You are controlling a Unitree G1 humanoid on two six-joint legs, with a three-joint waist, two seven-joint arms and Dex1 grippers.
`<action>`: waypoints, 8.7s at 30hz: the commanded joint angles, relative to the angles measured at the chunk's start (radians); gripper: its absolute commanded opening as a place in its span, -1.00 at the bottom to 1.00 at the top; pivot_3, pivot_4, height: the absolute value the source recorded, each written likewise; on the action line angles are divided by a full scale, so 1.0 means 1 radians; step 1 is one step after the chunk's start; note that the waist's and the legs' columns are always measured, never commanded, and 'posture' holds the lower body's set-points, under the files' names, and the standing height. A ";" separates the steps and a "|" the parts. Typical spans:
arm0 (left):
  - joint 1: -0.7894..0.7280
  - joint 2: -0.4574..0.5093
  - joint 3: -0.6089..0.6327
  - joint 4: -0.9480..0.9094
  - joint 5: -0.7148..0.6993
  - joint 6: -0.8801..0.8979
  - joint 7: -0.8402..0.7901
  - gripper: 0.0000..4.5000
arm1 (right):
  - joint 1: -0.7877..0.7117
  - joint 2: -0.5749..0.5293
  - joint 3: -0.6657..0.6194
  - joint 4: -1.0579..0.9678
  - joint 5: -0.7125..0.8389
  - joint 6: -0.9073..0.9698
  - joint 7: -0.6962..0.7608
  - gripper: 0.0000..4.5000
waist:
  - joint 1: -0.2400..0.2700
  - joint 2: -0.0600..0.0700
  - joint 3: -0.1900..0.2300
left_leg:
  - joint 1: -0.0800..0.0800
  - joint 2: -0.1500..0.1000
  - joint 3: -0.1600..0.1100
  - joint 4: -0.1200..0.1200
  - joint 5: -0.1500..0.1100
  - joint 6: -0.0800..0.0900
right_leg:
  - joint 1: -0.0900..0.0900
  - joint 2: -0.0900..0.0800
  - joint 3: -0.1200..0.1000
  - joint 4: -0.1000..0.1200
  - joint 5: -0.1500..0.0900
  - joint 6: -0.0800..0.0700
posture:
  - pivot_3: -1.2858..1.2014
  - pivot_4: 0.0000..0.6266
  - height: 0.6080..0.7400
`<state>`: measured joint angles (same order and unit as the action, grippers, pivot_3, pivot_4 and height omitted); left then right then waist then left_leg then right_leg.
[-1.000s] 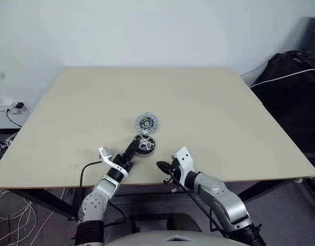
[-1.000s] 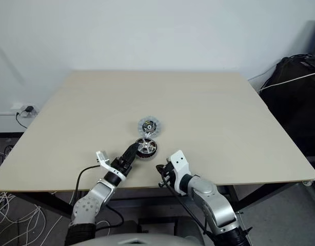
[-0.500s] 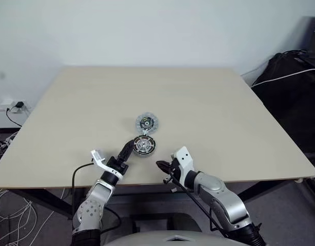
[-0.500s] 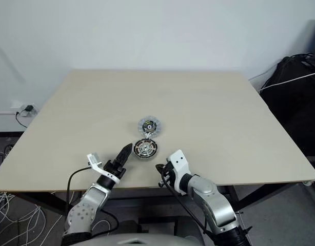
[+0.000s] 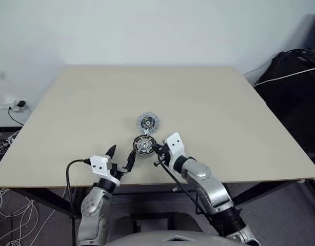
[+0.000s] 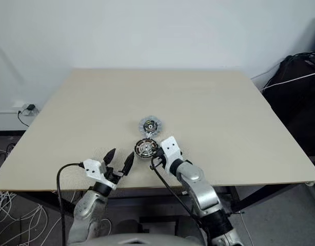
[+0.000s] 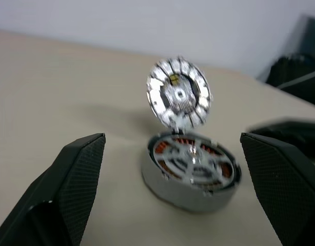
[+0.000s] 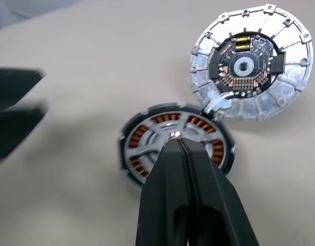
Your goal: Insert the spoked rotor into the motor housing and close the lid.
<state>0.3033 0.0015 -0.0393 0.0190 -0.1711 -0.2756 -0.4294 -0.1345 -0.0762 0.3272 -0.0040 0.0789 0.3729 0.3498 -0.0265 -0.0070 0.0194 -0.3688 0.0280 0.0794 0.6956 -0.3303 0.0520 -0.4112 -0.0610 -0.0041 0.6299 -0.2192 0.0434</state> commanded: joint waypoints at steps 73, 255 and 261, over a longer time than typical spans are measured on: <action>-0.026 0.041 -0.073 0.041 0.016 -0.040 0.045 -1.00 | -0.515 -0.263 0.303 0.331 -0.354 -0.163 0.633 0.26 | -0.010 0.013 -0.007 | 0.005 -0.003 0.004 0.001 0.000 0.000 | 0.003 0.001 0.001 0.000 0.003 0.004 | 0.03 -1.00 1.00; -0.081 -0.006 -0.069 0.252 -0.022 -0.102 -0.022 -1.00 | -0.245 -0.406 0.157 -0.310 -0.135 0.596 0.567 -0.95 | 0.013 0.012 -0.006 | 0.000 -0.002 0.003 0.003 0.000 0.002 | 0.000 0.000 -0.001 -0.002 0.005 0.002 | 0.03 -1.00 1.00; -0.069 -0.005 -0.075 0.223 -0.023 -0.088 -0.015 -1.00 | -0.295 -0.324 0.175 -0.196 -0.129 0.613 0.483 -0.95 | 0.012 0.012 -0.006 | 0.000 -0.002 0.003 0.003 0.000 0.002 | 0.000 0.000 -0.001 -0.002 0.006 0.002 | 0.03 -1.00 1.00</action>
<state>0.2393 -0.0007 -0.1056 0.2951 -0.1975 -0.3625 -0.4444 -0.3903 -0.4097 0.5216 -0.1995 -0.0522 0.9923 0.8631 -0.0146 0.0053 0.0129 -0.3687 0.0258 0.0828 0.6991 -0.3303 0.0535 -0.4109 -0.0607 -0.0052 0.6277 -0.2135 0.0453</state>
